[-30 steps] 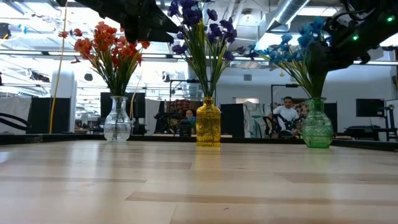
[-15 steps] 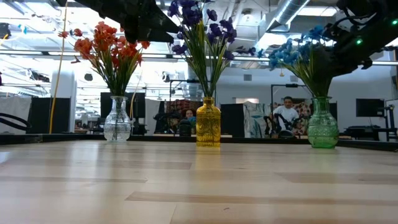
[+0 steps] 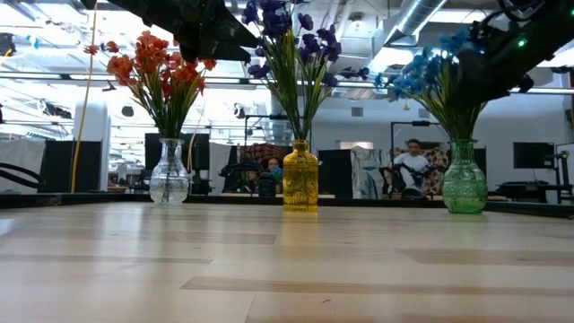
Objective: Sort flowers into vase by color
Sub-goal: Put the blue flower into the green vase, then return to Home Position
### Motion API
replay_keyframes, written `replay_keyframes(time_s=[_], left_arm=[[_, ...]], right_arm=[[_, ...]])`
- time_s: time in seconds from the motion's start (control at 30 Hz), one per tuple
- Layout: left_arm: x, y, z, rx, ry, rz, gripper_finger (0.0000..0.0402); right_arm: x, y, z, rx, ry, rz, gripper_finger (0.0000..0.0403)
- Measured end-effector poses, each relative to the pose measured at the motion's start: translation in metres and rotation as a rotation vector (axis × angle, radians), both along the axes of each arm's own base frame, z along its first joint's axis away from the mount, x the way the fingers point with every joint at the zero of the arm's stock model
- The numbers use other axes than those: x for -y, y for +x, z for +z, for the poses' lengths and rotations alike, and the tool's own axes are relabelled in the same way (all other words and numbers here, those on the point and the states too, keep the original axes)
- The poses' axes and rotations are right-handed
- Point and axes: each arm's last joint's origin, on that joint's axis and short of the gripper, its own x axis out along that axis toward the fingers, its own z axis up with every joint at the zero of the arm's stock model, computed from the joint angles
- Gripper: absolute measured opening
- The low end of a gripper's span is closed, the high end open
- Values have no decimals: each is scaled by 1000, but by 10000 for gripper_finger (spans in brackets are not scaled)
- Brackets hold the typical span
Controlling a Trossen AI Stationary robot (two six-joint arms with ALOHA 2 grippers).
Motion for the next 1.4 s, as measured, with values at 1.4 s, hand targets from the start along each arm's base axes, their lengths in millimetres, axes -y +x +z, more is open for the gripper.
replay_keyframes(time_s=[1.4], left_arm=[[10, -60, 48, 146, 20, -69, 261]], right_arm=[[-22, -53, 93, 41, 379, 521, 165]])
